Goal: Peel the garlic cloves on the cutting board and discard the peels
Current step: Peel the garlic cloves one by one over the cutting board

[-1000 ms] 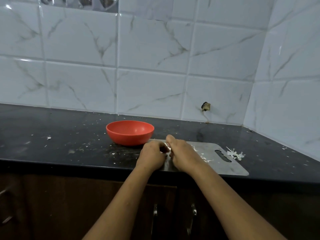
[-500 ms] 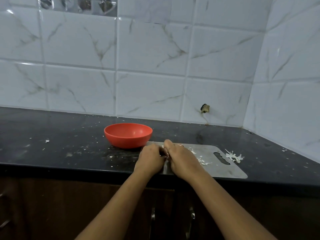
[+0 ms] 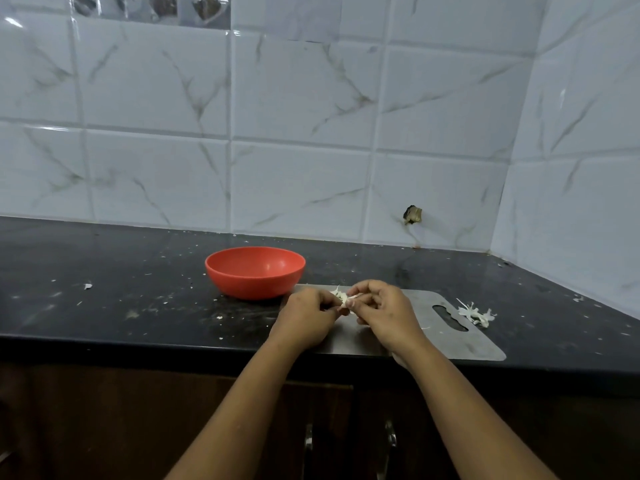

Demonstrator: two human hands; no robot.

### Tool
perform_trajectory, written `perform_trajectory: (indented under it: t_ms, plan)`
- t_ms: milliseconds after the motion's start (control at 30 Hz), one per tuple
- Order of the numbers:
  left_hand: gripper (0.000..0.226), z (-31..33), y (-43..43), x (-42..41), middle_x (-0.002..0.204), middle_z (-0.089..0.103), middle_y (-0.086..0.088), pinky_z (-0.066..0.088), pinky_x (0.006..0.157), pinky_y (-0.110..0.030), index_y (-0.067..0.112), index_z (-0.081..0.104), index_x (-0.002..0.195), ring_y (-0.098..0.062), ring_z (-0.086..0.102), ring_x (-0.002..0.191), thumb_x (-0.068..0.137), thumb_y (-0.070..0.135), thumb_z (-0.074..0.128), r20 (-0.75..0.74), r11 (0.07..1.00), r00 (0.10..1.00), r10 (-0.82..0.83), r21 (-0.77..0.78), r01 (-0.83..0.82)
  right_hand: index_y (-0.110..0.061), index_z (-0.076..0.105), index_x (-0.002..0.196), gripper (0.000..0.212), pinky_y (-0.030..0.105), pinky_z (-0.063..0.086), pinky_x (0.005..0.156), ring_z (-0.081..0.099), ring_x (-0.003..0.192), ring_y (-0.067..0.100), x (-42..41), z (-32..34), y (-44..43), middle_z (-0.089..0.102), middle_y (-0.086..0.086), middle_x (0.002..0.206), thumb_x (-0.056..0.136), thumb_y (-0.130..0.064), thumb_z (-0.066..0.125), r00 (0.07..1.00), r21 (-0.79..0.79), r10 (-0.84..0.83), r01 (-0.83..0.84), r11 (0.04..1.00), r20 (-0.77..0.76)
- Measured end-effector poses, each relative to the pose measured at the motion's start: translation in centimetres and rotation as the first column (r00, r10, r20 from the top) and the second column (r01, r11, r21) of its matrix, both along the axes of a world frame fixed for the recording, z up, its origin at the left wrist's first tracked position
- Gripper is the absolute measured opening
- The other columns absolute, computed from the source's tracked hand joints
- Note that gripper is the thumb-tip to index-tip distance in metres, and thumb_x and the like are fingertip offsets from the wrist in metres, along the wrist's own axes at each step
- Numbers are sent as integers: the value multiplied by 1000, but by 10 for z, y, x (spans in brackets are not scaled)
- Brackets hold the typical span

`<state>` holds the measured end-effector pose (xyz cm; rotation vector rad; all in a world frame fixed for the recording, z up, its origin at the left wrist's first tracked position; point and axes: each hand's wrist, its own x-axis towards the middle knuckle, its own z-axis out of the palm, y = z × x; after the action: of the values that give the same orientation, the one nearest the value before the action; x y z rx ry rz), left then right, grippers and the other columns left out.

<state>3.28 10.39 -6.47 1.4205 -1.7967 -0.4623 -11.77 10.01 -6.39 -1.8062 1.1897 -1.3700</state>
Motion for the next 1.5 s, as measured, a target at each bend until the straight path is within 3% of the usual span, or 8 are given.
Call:
perform_trajectory:
  t_ms: [167, 333, 533, 700, 900, 1167, 1333, 1500]
  plan:
    - [18, 1, 7, -4, 88, 70, 4, 45, 79, -34, 26, 72, 85, -18, 62, 84, 89, 32, 55, 119, 992, 987, 107, -77, -98, -13, 75, 89, 6, 7, 41, 54, 57, 54, -6, 3, 0, 1, 67, -11, 68, 88, -12, 69, 982, -64, -46, 35, 997, -183]
    - [31, -4, 16, -17, 91, 67, 1, 32, 82, -35, 21, 66, 89, -19, 59, 91, 92, 37, 40, 451, 888, 798, 401, -405, -217, -11, 76, 86, 8, 5, 41, 62, 58, 66, -12, 6, -2, 1, 65, -12, 72, 87, -8, 68, 957, -147, -97, 58, 988, -273]
    - [22, 0, 18, -29, 74, 67, -3, 34, 75, -34, 17, 67, 72, -22, 61, 75, 85, 32, 56, 439, 816, 738, 512, -517, -259, -12, 75, 84, 12, 8, 41, 61, 59, 65, -8, 4, -1, 0, 68, -10, 71, 89, -7, 65, 967, -103, -59, 34, 994, -250]
    - [43, -4, 11, -25, 81, 67, -2, 26, 71, -32, 19, 67, 84, -23, 60, 83, 83, 35, 27, 385, 852, 847, 366, -506, -138, -14, 73, 83, 13, 17, 45, 60, 56, 65, 6, -5, 1, -1, 69, 3, 74, 91, -10, 64, 999, 59, 30, -28, 998, -25]
    - [38, 0, 1, -18, 72, 64, -4, 40, 69, -36, 16, 62, 75, -26, 58, 74, 79, 38, 31, 262, 915, 957, 122, -404, -6, -7, 74, 87, 9, 15, 46, 56, 56, 56, -1, -7, 6, 1, 68, -1, 66, 89, -5, 65, 965, 133, 93, -129, 983, 243]
    - [30, -3, -5, -15, 77, 65, -2, 45, 71, -40, 17, 54, 78, -22, 58, 74, 90, 32, 32, 390, 920, 914, 113, -389, 53, -12, 73, 83, 11, 17, 47, 57, 58, 57, 0, -5, 7, 3, 70, 0, 69, 88, -4, 66, 971, 134, 95, -126, 983, 218]
    - [43, -10, -7, -15, 81, 64, -5, 46, 69, -40, 16, 58, 89, -25, 58, 74, 83, 37, 20, 448, 903, 874, 189, -429, 25, -13, 73, 83, 10, 18, 47, 60, 59, 63, 3, -5, 6, 4, 70, -2, 71, 89, -8, 66, 988, 132, 64, -83, 988, 141]
    - [31, -10, -4, -16, 76, 63, -5, 35, 63, -34, 15, 54, 81, -24, 56, 70, 89, 34, 31, 437, 876, 877, 199, -481, 41, -14, 72, 81, 13, 17, 45, 59, 57, 61, 3, -6, 7, 5, 68, -5, 67, 91, -9, 65, 995, 140, 61, -72, 988, 83]
